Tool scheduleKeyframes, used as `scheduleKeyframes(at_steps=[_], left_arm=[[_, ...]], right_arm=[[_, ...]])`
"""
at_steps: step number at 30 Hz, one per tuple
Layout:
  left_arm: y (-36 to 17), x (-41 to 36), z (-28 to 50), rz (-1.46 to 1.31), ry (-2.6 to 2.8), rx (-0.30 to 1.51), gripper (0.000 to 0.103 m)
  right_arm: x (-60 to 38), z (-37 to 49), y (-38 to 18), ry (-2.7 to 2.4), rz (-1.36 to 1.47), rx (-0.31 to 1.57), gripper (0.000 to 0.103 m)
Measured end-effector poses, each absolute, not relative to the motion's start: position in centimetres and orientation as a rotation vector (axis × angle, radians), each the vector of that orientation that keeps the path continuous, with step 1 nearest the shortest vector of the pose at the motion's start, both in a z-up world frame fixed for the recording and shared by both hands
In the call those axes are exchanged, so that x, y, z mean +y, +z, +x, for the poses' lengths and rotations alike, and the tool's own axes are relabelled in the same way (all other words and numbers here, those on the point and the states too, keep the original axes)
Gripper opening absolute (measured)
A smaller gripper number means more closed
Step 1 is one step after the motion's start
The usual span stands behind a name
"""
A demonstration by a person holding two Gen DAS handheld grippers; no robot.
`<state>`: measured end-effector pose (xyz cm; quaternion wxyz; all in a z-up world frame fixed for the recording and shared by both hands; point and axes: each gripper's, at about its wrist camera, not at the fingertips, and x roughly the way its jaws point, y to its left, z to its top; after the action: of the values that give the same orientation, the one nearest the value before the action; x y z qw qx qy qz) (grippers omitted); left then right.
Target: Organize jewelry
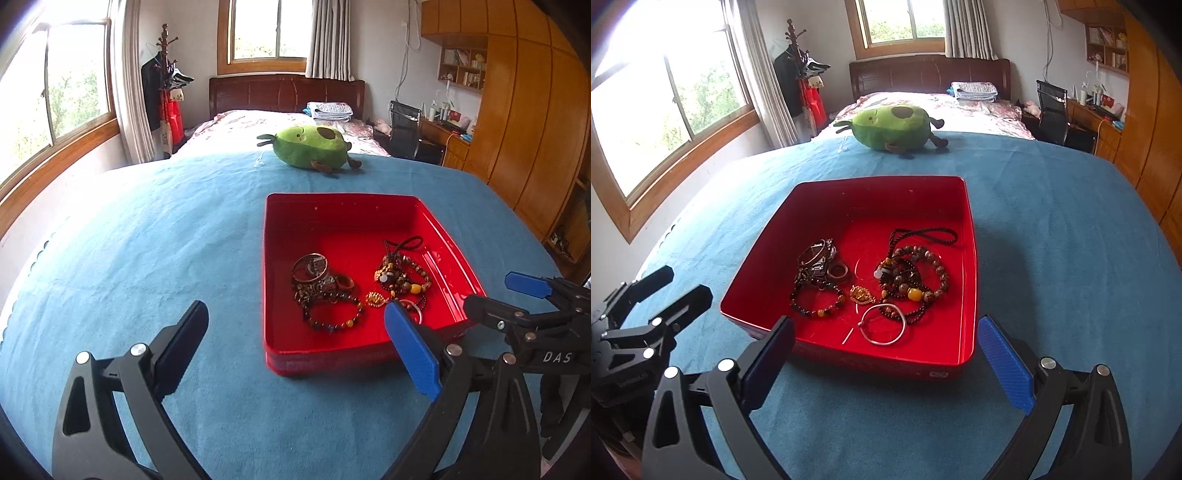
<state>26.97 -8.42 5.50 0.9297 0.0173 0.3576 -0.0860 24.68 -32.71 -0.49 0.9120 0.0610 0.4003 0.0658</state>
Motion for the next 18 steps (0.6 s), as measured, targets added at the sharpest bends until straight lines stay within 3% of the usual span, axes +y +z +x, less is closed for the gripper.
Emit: scheduleKeyframes(at_steps=[18], left_arm=[[4.9,-7.1,25.0,0.04,-0.138,0.757,0.096]], right_arm=[[-32.5,21.8,-1.4,0.147,0.143,0.823,0.099]])
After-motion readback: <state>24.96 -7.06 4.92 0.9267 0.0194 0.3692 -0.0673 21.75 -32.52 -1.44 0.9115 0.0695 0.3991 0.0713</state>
